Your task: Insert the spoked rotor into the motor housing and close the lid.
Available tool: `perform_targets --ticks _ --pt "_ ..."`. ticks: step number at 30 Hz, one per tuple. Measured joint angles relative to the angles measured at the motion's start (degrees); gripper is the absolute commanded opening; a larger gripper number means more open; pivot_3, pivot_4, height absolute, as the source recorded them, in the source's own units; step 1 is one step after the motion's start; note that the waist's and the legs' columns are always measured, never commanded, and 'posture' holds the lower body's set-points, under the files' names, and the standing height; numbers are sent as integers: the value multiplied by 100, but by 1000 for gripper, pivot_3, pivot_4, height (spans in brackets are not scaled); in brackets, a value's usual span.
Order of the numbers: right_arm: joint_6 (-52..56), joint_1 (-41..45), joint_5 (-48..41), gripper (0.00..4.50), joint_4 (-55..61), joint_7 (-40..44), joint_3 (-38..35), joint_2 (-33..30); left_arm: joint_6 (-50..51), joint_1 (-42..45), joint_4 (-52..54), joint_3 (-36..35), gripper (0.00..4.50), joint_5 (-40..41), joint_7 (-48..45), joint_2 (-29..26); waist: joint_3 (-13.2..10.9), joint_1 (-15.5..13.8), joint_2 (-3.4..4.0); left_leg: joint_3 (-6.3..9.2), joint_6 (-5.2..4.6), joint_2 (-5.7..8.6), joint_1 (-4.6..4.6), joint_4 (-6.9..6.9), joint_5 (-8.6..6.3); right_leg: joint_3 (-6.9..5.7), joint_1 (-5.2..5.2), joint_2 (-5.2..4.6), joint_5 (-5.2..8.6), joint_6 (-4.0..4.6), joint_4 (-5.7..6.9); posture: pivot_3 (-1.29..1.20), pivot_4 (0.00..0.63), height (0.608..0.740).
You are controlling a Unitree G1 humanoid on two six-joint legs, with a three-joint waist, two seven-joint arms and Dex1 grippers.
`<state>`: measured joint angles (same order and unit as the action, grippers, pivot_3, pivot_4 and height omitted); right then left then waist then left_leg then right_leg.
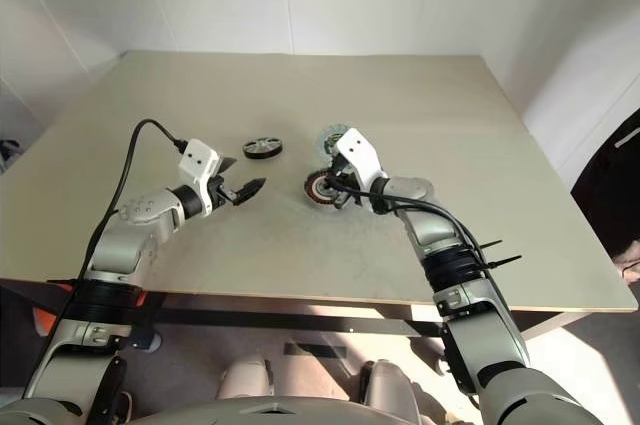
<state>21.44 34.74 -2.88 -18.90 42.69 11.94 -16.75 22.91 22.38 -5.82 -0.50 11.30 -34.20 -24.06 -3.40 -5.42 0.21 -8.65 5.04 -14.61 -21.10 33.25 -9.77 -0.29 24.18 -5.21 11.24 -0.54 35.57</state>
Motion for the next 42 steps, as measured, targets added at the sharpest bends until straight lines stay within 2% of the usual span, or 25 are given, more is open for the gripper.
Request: perform_targets --ticks 15,22,29,37,42 --pt "13 -129 33 32 116 -90 -26 1 0 0 -38 1 4500 -18 -1 8 0 0 0 0 0 0 0 1 0 1 1 0 0 0 3 0 0 740" --pt "52 163 -12 32 296 -130 -157 12 0 0 -42 42 4500 -29 -1 47 0 0 0 0 0 0 0 1 0 1 1 0 0 0 3 0 0 740" --pt "-98 -90 36 32 -296 -295 -133 203 4 -4 -45 40 4500 -34 3 39 0 -4 0 0 1 2 -1 1 0 1 1 -1 0 0 2 0 0 740" --pt "-195 -53 64 32 -438 -533 -186 200 5 2 -94 40 4500 -34 7 14 2 3 -1 0 2 2 13 2 1 3 -7 -1 0 0 8 0 0 740" --pt "-37 -53 -15 32 -110 -400 -270 57 110 249 -559 -214 4500 44 405 319 1 -10 -1 2 2 3 2 1 1 2 -3 0 0 0 4 0 0 740"
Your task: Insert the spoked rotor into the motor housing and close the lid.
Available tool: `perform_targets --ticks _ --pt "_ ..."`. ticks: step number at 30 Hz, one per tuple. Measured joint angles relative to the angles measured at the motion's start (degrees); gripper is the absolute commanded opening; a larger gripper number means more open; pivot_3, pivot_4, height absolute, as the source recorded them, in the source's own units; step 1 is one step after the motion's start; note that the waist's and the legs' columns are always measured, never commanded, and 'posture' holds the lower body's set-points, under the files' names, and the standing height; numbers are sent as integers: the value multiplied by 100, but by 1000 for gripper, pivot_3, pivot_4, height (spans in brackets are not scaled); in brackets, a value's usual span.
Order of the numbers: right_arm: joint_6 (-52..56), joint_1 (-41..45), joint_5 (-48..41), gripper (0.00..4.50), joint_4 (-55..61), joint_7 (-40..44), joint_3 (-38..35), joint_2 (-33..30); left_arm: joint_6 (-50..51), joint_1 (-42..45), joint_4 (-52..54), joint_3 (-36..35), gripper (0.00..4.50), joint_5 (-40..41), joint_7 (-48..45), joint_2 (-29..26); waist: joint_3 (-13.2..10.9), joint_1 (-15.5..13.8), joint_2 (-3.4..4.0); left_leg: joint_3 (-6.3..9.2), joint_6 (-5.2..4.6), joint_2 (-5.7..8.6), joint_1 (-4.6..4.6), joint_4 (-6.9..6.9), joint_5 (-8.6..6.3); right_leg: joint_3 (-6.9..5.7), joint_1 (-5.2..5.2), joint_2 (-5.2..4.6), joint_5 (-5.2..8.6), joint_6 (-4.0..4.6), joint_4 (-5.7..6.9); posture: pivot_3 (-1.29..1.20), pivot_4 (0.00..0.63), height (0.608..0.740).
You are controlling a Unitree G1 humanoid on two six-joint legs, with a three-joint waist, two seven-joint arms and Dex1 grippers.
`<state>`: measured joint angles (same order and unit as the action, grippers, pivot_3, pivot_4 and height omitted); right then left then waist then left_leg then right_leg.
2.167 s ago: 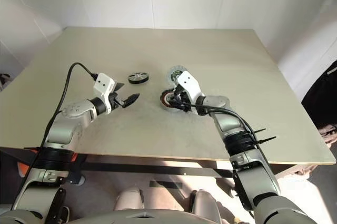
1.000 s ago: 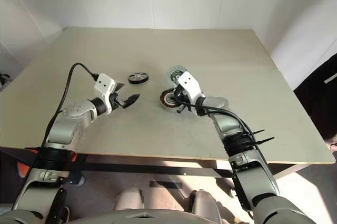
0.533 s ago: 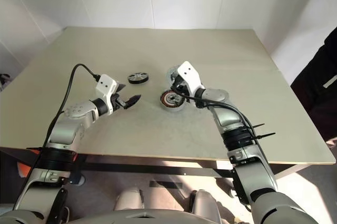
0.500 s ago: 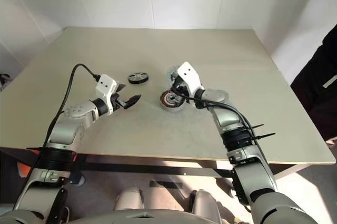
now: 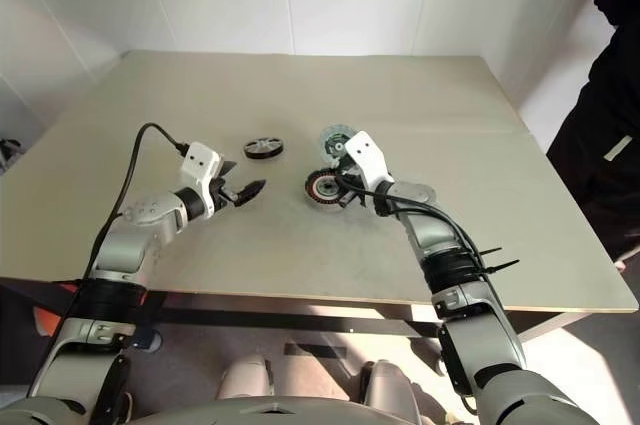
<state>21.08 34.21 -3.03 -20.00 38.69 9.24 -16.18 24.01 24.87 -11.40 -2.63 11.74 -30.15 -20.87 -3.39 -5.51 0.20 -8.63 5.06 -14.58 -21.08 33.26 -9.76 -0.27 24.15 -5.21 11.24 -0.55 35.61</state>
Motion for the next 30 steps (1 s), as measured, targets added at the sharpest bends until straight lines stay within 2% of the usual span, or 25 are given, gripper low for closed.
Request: perform_targets --ticks 6,14,21,30 --pt "314 41 -207 32 770 42 -229 -164 744 629 -795 -995 4500 631 938 685 0 -1 -1 0 16 5 1 0 9 3 0 -1 0 0 -5 0 0 740" --pt "604 29 -400 32 1218 -12 -355 -186 1415 1055 -1297 -1587 4500 1398 1271 1289 -1 -8 -2 1 15 5 -1 -1 9 2 0 -1 0 0 -8 0 0 740" --pt "746 -142 -449 32 1326 -29 -415 -340 1201 1601 -2138 -2353 4500 1999 1674 1653 -1 -20 -4 2 14 8 -5 -2 9 2 -1 -2 -1 0 -15 0 0 740" --pt "746 -94 -501 32 1330 -161 -597 -394 668 2087 -3253 -3139 4500 2543 2100 1774 -2 -27 -4 3 13 11 -1 -3 8 1 -6 -4 -1 0 -18 0 0 740"
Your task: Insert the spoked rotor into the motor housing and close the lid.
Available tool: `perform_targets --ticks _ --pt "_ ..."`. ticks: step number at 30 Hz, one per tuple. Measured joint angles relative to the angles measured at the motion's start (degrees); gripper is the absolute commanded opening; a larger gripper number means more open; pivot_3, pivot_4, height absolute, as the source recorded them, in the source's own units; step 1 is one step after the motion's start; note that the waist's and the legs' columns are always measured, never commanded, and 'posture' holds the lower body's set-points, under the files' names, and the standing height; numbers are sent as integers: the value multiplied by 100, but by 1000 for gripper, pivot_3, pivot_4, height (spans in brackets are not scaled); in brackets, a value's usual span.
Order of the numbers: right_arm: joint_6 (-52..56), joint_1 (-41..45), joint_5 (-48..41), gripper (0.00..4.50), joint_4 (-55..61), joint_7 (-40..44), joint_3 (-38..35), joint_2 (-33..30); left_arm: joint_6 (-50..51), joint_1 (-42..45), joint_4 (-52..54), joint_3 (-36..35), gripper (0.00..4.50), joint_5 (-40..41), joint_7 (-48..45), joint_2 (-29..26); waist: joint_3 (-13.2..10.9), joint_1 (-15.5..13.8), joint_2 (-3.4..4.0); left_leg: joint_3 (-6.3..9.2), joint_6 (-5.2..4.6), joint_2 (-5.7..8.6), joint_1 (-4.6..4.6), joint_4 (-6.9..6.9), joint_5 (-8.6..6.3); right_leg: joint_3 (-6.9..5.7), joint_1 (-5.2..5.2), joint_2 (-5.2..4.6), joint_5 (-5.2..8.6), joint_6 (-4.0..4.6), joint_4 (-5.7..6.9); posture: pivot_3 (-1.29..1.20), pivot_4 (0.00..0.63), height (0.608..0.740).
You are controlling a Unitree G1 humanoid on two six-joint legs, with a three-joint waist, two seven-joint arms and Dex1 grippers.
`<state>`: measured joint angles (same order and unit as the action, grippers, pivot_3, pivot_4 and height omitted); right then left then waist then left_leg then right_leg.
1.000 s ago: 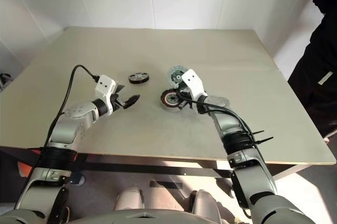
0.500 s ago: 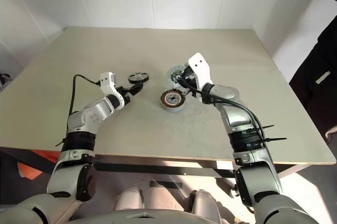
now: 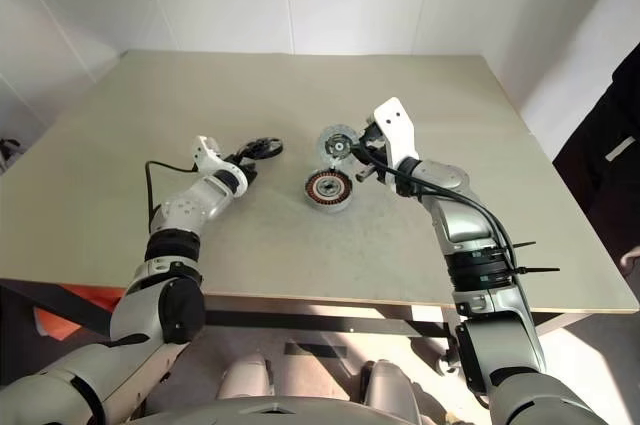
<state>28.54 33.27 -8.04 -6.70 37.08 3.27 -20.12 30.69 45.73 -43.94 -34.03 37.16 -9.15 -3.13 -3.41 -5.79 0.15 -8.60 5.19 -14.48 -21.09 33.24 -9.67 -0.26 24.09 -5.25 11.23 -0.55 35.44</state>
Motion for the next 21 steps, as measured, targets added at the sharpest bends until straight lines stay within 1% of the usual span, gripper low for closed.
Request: perform_targets --ticks 7,9,11,12,18,21 --pt "43 -38 -1 32 76 -47 0 -1 -662 409 -873 -537 4500 433 128 24 0 -12 -1 2 1 4 4 0 1 0 -6 -4 -1 -1 0 0 0 740" --pt "69 -43 -1 0 91 -74 0 0 -815 532 -1094 -611 4120 465 151 18 -1 -14 -1 3 1 6 4 0 1 0 -7 -6 -1 -1 0 0 0 740" --pt "82 -46 -2 0 101 -94 0 0 -914 615 -1289 -665 3603 536 166 20 -1 -17 -2 4 0 6 2 0 0 -1 -7 -6 -1 -2 -1 0 0 740" --pt "82 -46 -2 0 101 -105 0 0 -959 650 -1390 -696 3198 558 168 18 -1 -17 -2 4 1 6 0 0 1 -1 -6 -6 -1 -2 -3 0 0 740" --pt "81 -47 -2 0 101 -179 -1 0 -1010 740 -1605 -741 1114 671 135 15 -2 -20 -3 5 -1 6 -4 -7 0 -6 -6 -6 -1 -2 -17 0 0 740" --pt "81 -47 -2 0 101 -206 -14 -3 -1001 741 -1609 -738 1114 691 78 12 -2 -20 -4 5 -1 6 -4 -8 0 -7 -7 -6 -1 -2 -18 0 0 740"
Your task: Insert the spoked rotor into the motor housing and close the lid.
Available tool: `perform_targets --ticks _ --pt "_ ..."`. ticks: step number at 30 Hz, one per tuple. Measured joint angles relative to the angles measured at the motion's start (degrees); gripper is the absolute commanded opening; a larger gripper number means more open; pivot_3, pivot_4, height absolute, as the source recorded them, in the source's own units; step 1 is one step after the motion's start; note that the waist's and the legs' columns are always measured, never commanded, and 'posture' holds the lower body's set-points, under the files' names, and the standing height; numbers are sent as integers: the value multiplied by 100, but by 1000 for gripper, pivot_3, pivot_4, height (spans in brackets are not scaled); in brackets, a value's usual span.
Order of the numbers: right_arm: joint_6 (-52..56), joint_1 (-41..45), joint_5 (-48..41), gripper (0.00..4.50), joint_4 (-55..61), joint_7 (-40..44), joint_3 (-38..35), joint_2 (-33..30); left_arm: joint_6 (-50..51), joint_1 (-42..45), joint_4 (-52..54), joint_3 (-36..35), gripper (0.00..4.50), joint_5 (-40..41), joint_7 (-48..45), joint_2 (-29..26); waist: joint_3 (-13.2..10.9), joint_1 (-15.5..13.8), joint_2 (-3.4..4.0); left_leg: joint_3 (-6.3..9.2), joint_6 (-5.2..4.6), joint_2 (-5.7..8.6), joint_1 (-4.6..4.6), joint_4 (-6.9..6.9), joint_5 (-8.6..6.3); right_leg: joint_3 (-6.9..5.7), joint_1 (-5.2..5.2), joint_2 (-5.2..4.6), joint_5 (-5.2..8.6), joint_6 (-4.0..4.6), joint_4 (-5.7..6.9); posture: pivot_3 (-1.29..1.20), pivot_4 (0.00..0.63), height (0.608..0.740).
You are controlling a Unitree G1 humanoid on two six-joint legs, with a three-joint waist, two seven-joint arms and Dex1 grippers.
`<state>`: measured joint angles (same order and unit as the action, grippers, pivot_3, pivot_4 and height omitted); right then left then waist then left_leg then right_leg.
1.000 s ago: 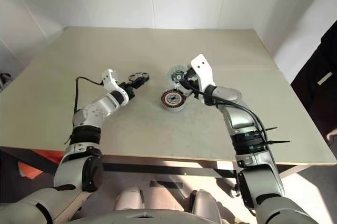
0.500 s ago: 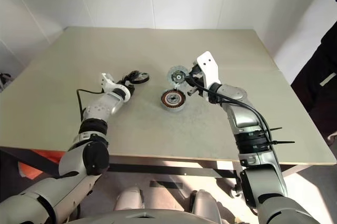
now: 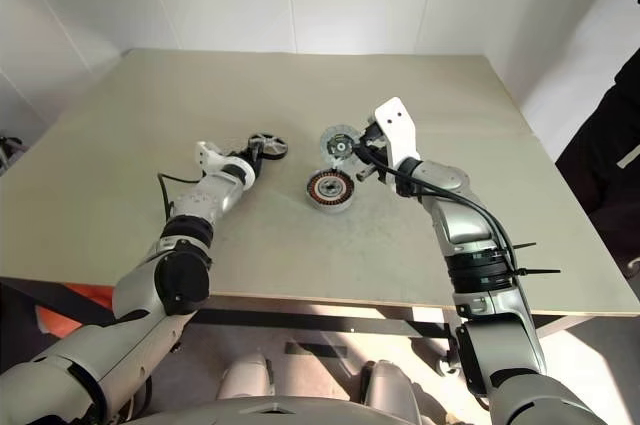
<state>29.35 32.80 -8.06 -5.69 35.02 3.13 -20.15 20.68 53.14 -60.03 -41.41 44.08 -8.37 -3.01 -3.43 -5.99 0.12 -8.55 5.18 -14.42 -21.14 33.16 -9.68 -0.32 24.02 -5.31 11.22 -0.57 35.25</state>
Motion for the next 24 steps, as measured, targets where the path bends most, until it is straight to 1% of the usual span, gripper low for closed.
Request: perform_targets --ticks 2,5,6,12,15,18,21,23,24 --pt "-3 0 0 0 0 -26 -23 -35 1 0 0 3 1114 0 -16 -5 -1 0 -1 0 0 0 0 0 0 0 0 0 0 0 0 0 0 740" --pt "-19 5 4 0 -37 -50 -82 -147 5 -2 2 2 515 10 -73 -33 -1 -1 -1 0 0 0 0 0 0 0 0 0 0 0 0 0 0 740" --pt "-27 25 5 0 -87 -66 -100 -193 12 -2 12 5 389 29 -111 -41 -1 -1 -1 0 0 0 1 0 0 0 0 0 0 0 0 0 0 740" --pt "-223 209 35 0 -369 -240 -277 -369 263 -58 44 49 394 31 -201 -163 -1 3 -1 0 0 0 2 0 0 0 -1 0 0 0 -1 0 0 740" --pt "-269 209 34 0 -472 -273 -356 -504 544 -270 342 71 394 99 -244 -204 -1 21 -1 -1 -2 0 1 -1 -1 0 -2 0 0 0 -4 0 0 740" --pt "-369 228 62 0 -689 -343 -486 -693 1246 -582 926 103 394 315 -270 -227 -1 29 -1 -1 -3 0 1 -1 -2 -1 -2 0 0 0 -5 0 0 740" --pt "-493 220 154 0 -974 -478 -513 -770 2588 -1074 1869 269 394 811 -391 -174 -2 24 -2 -2 -4 0 0 -1 -3 -2 -1 -1 0 1 -5 0 0 740" --pt "-535 208 170 0 -1049 -516 -512 -769 3333 -1323 2439 382 394 1159 -407 -77 -2 26 -2 -3 -6 0 -1 -1 -4 -3 -1 -1 0 1 -5 0 0 740" --pt "-546 207 174 0 -1057 -520 -510 -769 3530 -1390 2604 422 394 1254 -406 -49 -2 27 -2 -3 -7 -1 0 -1 -4 -3 -1 0 0 1 -5 0 0 740"
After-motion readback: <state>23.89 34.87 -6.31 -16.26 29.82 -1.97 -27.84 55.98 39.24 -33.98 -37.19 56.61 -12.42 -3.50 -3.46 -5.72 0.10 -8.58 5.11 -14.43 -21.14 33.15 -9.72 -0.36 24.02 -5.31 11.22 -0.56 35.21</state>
